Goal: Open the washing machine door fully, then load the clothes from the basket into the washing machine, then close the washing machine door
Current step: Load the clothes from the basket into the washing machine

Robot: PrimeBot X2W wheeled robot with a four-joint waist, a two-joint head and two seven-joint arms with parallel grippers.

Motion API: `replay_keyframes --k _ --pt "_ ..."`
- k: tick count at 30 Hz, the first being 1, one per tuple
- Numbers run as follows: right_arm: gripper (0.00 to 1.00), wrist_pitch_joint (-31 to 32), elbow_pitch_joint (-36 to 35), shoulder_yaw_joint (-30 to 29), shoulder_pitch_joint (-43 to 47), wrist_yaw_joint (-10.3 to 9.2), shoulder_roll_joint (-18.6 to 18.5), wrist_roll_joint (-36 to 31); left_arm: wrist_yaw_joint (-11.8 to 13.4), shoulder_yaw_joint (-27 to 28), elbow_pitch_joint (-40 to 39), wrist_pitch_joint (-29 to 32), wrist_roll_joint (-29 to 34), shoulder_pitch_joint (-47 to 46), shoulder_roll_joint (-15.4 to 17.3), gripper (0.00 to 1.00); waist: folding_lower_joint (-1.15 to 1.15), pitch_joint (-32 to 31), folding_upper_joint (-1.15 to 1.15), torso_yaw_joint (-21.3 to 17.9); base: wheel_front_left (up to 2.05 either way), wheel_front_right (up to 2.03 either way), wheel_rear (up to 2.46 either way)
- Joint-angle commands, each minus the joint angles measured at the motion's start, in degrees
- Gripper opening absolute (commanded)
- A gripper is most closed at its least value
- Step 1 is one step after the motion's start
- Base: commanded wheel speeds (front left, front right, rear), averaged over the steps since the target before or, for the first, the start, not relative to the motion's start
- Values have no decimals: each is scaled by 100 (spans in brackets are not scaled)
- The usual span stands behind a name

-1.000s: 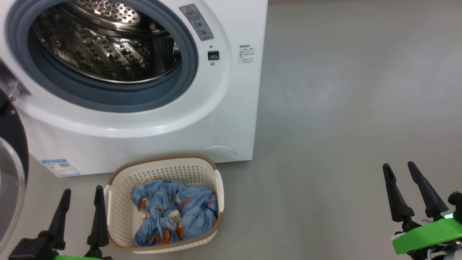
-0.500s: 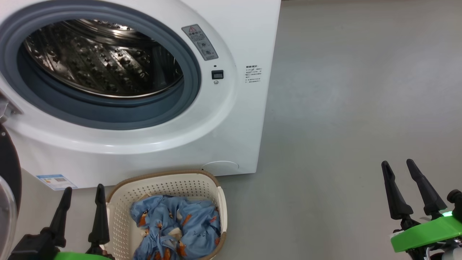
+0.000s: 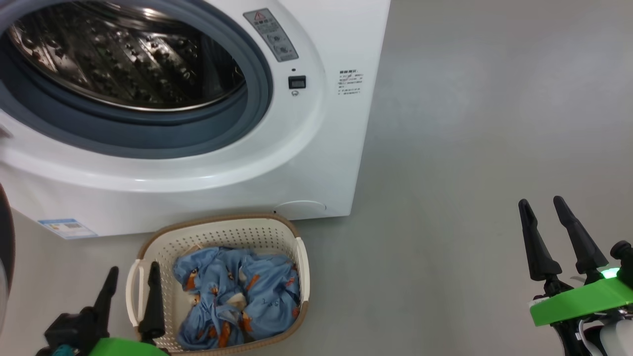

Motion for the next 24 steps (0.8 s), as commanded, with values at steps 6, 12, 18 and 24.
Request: replay_keyframes --k 6,12,18,24 --pt "100 -52 -215 80 -296 43 -105 -90 4 -107 539 -32 -221 -562 152 100 0 373 0 -18 0 0 0" --pt "100 -52 -287 98 -546 43 -44 -161 4 -332 1466 -32 -376 -1028 229 100 0 783 0 -104 0 0 0" --pt "100 -52 -274 183 -774 43 16 -228 4 -561 2055 -32 -506 -1498 310 100 0 1271 0 -133 0 0 0" --pt "100 -52 -294 191 -991 43 83 -275 4 -791 2514 -32 -677 -1918 410 100 0 1682 0 -144 0 0 0"
